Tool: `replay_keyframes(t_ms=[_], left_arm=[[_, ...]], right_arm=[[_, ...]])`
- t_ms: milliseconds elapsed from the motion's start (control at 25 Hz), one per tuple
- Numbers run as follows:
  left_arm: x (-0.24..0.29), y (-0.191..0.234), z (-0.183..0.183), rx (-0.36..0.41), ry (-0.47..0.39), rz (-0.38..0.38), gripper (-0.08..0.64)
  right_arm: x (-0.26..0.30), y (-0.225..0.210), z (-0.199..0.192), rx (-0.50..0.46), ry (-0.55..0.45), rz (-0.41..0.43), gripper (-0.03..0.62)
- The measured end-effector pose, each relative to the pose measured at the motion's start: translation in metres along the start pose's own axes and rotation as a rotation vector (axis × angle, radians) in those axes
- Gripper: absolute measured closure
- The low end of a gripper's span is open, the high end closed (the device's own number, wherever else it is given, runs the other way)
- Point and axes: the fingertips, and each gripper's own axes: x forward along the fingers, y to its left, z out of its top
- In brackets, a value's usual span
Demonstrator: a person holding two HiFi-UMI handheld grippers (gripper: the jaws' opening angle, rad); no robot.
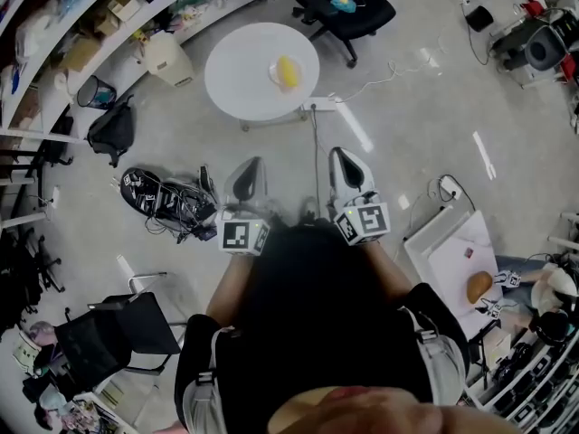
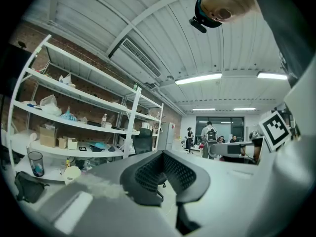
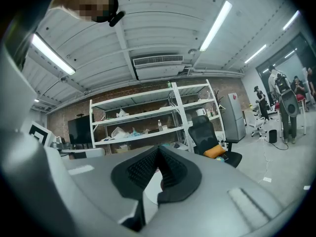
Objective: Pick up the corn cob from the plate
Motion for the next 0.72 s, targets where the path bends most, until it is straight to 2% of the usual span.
replay_keyframes(t_ms=[320, 720], left_arm=[[0.009, -0.014, -0.003, -0.009, 0.002, 0.028, 0.56], [0.029, -0.03, -0.001, -0.005, -0.011, 0.089, 0.56]], right_arm=[[-0.006, -0.023, 0.0, 0.008, -0.001, 0.005, 0.584], [0.004, -0.048, 0.005, 0.021, 0.002, 0.066, 0.584]])
